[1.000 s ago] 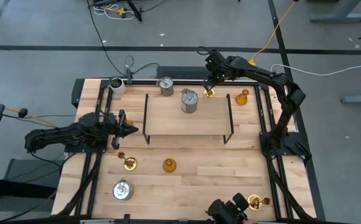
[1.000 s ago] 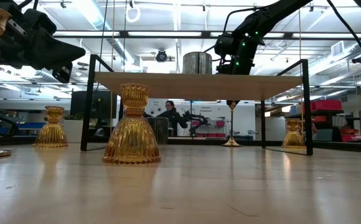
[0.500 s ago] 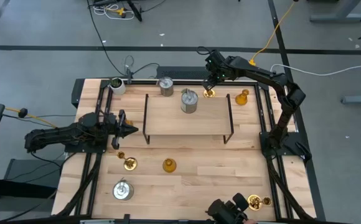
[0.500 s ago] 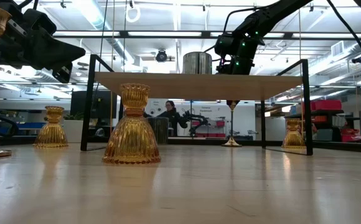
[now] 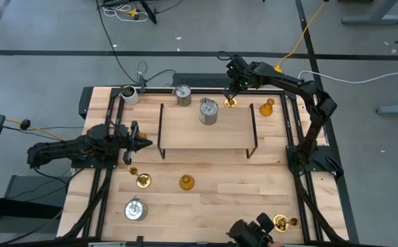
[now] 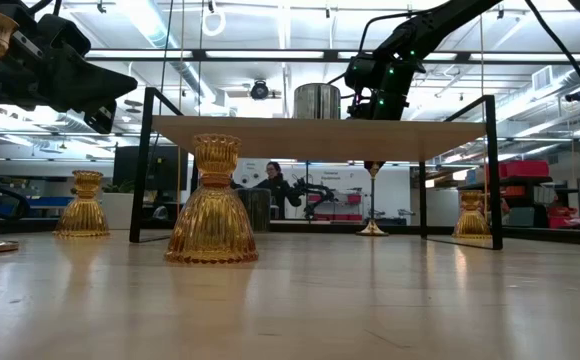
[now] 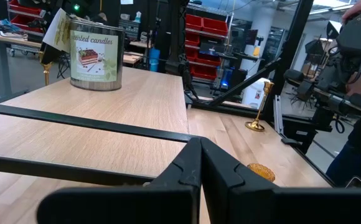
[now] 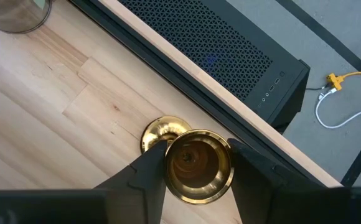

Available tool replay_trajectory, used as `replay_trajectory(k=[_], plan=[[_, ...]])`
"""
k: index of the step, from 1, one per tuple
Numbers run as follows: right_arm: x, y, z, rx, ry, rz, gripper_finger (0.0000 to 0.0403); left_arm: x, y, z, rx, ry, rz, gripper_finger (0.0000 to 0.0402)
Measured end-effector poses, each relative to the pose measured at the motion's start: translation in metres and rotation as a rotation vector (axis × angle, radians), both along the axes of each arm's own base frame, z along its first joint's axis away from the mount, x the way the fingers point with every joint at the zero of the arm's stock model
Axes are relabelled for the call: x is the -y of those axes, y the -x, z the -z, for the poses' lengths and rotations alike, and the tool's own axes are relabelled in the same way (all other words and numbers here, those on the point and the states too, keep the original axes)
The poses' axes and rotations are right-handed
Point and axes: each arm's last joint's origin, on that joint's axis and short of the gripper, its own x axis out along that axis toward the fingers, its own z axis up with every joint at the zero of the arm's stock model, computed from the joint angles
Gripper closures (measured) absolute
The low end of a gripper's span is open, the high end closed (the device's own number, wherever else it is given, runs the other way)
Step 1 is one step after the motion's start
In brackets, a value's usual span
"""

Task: Pick & Place candle stick holders
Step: Put the top candle holder on the shelf

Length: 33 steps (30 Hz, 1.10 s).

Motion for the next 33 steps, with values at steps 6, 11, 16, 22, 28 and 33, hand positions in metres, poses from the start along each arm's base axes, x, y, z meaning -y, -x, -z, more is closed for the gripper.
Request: replay_trajectory(k=[6, 11, 16, 22, 28, 33], plan=[[0.0, 0.0, 0.0, 0.0, 0.0, 0.0, 0.0247, 0.0, 0.0, 0.0, 0.0, 0.0, 0.0, 0.0394], [-0.002, 0.002, -0.003, -0.003, 0.001, -0.008, 0.0247, 0.0, 0.0, 0.0, 0.0, 0.0, 0.0, 0.0394], [-0.006, 0.006, -0.015, 0.023, 0.025, -0.011, 0.0247, 0.0, 0.0, 0.0, 0.0, 0.0, 0.0, 0.0394], [-0.012, 0.013, -0.031, 0.046, 0.058, -0.027, 0.0248, 0.0, 0.0, 0.0, 0.0, 0.0, 0.0, 0.0394], [-0.018, 0.021, -0.047, 0.069, 0.092, -0.046, 0.0248, 0.0, 0.0, 0.0, 0.0, 0.0, 0.0, 0.0394], [-0.024, 0.028, -0.06, 0.086, 0.124, -0.067, 0.0253, 0.0, 0.0, 0.0, 0.0, 0.0, 0.0, 0.0394]])
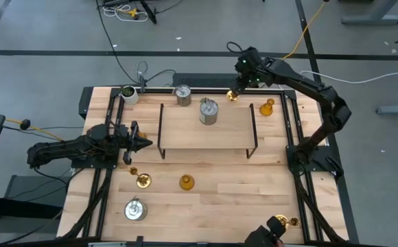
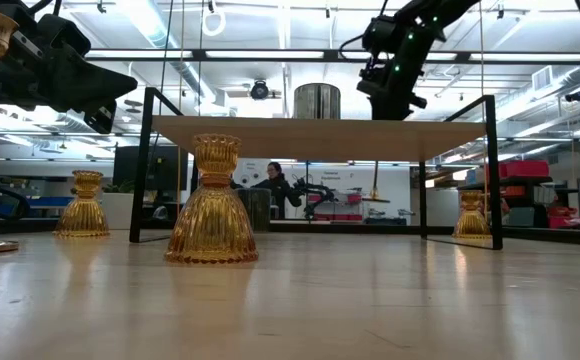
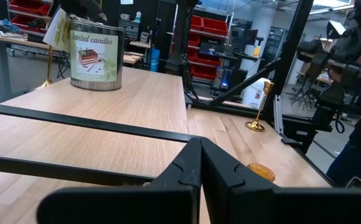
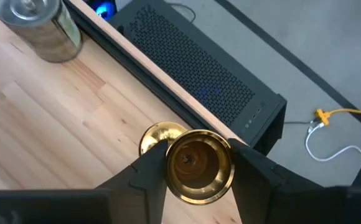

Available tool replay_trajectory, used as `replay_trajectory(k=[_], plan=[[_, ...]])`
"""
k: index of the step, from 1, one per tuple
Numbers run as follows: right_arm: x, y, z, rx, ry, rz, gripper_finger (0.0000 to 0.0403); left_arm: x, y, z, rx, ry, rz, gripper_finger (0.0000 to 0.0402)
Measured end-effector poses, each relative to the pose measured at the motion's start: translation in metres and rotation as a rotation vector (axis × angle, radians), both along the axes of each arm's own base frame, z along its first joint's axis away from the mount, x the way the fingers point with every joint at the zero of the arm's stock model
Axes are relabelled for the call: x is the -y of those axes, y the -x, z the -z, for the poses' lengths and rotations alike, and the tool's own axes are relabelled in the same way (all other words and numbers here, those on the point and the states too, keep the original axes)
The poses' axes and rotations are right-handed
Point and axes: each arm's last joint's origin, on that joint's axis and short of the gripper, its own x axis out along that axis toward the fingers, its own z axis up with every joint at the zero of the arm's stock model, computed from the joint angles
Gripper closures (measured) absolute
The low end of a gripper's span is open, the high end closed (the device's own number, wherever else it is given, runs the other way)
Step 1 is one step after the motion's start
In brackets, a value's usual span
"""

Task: Pick & Place candle stick holders
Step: Put the top candle holder on the shelf

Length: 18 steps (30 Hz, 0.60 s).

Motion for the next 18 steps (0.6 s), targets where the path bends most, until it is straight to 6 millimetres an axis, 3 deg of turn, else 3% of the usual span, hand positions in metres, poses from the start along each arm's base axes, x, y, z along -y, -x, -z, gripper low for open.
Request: replay_trajectory(k=[18], plan=[[-0.023, 0.017, -0.056, 0.091, 0.095, -0.053, 0.0262, 0.0, 0.0, 0.0, 0.0, 0.0, 0.0, 0.0394]])
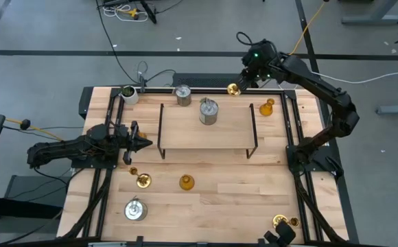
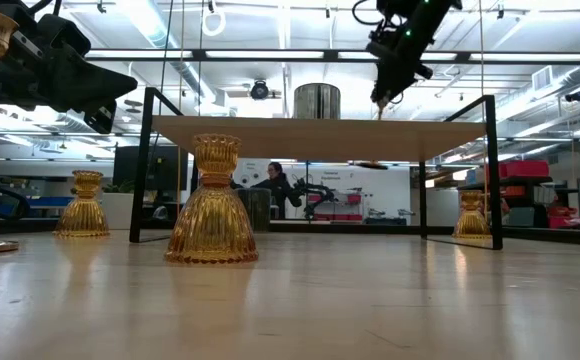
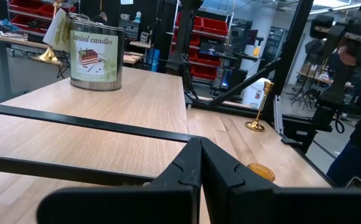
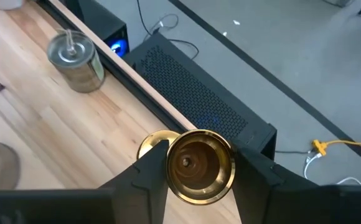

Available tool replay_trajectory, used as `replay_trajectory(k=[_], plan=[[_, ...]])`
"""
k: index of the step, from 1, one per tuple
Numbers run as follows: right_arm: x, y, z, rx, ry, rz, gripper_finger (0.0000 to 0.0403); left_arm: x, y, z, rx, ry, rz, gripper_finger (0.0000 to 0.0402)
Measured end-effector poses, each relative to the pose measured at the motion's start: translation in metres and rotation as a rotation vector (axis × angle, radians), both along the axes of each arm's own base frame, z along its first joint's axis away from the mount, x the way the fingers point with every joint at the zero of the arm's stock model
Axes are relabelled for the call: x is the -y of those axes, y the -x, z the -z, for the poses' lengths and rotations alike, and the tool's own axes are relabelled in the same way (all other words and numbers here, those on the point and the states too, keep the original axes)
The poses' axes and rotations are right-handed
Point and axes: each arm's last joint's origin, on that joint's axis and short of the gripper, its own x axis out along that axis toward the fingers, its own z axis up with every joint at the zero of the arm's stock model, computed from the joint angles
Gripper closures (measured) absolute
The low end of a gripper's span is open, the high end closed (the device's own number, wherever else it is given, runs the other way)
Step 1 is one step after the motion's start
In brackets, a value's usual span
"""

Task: Pick & Place candle stick holders
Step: Put the top candle holder on the shelf

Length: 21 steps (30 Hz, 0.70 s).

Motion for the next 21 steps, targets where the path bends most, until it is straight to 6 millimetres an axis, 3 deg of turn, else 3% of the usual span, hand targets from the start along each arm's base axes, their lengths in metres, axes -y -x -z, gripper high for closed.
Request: replay_trajectory(k=[10, 21], plan=[[-0.014, 0.003, -0.037, 0.009, 0.053, -0.093, 0.0261, 0.0, 0.0, 0.0, 0.0, 0.0, 0.0, 0.0394], [-0.032, 0.003, -0.05, -0.047, 0.062, -0.187, 0.0261, 0.0, 0.0, 0.0, 0.0, 0.0, 0.0, 0.0394]])
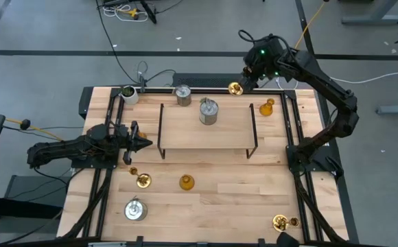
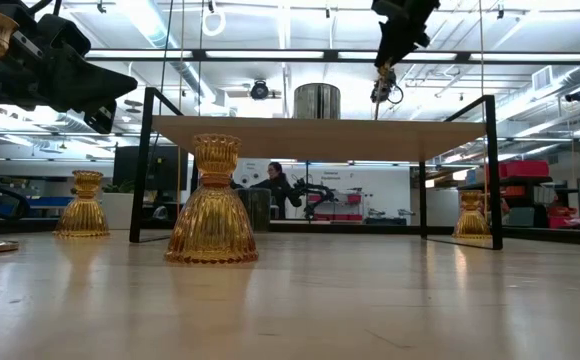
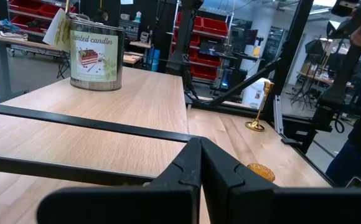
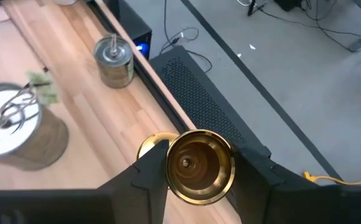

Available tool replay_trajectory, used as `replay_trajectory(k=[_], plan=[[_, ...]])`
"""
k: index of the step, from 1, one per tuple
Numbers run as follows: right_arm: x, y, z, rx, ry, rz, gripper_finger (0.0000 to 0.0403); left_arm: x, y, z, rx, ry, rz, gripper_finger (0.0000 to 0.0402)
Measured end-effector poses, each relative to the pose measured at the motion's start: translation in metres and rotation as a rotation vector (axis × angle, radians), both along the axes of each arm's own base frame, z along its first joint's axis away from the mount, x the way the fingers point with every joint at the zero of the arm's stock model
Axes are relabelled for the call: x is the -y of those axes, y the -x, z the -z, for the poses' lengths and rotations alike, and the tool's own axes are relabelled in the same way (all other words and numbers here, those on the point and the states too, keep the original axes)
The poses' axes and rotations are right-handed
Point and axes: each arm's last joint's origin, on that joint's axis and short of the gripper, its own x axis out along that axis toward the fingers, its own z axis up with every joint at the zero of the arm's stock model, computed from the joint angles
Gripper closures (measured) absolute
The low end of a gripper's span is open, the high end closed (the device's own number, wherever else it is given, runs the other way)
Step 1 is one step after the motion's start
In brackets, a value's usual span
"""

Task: Pick & Place candle stick holders
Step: Put the top candle holder on the shelf

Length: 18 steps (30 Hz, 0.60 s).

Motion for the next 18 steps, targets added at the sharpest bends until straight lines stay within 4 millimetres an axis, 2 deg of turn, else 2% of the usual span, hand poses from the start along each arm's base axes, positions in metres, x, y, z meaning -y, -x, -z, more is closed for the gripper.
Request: replay_trajectory(k=[10, 18], plan=[[-0.014, -0.003, 0.005, -0.086, -0.023, -0.08, 0.0261, 0.0, 0.0, 0.0, 0.0, 0.0, 0.0, 0.0394], [-0.024, 0.0, 0.002, -0.062, -0.072, -0.146, 0.0261, 0.0, 0.0, 0.0, 0.0, 0.0, 0.0, 0.0394]])
